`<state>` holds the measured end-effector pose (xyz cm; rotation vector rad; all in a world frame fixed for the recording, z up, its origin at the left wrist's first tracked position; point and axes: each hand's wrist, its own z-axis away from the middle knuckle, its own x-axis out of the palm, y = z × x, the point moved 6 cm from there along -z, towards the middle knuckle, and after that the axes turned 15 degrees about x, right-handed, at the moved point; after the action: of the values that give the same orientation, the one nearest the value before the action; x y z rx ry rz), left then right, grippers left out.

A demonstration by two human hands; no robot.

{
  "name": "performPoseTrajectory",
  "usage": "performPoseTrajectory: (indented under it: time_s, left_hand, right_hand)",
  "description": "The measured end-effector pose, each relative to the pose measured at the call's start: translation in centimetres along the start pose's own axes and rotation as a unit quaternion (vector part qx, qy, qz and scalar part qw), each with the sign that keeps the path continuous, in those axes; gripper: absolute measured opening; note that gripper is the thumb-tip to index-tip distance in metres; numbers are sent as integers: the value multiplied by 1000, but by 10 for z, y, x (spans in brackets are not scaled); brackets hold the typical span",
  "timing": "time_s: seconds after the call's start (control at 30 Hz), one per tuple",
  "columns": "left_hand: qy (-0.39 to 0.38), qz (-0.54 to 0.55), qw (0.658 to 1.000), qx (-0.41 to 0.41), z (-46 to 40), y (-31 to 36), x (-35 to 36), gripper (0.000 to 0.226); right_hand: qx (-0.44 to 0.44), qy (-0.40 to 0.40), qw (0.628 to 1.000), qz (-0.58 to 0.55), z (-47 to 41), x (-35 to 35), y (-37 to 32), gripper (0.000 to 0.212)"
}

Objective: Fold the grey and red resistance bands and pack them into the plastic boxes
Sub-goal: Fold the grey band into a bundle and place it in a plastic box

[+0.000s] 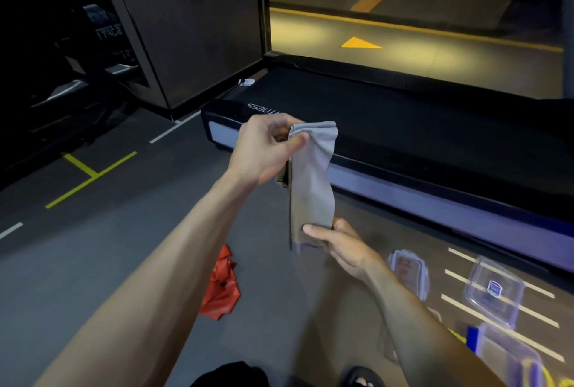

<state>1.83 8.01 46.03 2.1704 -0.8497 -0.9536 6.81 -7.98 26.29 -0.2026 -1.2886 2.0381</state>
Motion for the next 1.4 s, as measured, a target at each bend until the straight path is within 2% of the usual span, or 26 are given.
performPoseTrajectory:
  time_s: [0.07, 0.2, 0.33, 0.47, 0.57, 0.77, 0.93, 1.0, 1.1, 1.23, 1.3, 1.4]
  left_hand:
    - [7, 3, 1000, -1, 0, -1, 1, 11]
    - [23, 7, 999, -32, 4, -13, 5, 9]
    - [44, 42, 994, -94, 20, -55, 18, 9]
    - [50, 52, 985, -158, 40, -126, 44, 15]
    - [46, 55, 979, -193, 38, -180, 62, 11]
    - [61, 33, 980, -189, -5, -252, 80, 9]
    - [82, 70, 979, -175, -23, -289, 93, 11]
    - [85, 88, 974, -190, -8, -309, 106, 14]
    - [90, 119, 954, -258, 45, -348, 139, 21]
    - [58, 130, 924, -356, 147, -396, 187, 26]
    - [41, 127, 909, -395, 190, -409, 203, 23]
    - [44, 133, 885, -444, 230, -419, 216, 18]
  right_hand:
    - [5, -3, 1000, -3, 2, 0, 4, 49]
    - [9, 22, 999, 28, 7, -3, 10, 12]
    - [33, 33, 997, 67, 3, -12, 29, 11]
    - [87, 31, 993, 76, -17, -29, 56, 8]
    - [106, 56, 991, 60, -46, -45, 65, 4]
    - [118, 81, 988, 53, -118, -75, 61, 10]
    - [126, 78, 989, 24, -150, -86, 62, 9]
    - [143, 76, 987, 15, -155, -88, 80, 9]
    - [180, 77, 981, 5, -160, -90, 128, 5]
    - [255, 83, 963, 21, -148, -89, 198, 11]
    - [288, 93, 953, 12, -139, -91, 222, 25]
    - [301, 128, 945, -4, -127, -97, 239, 10]
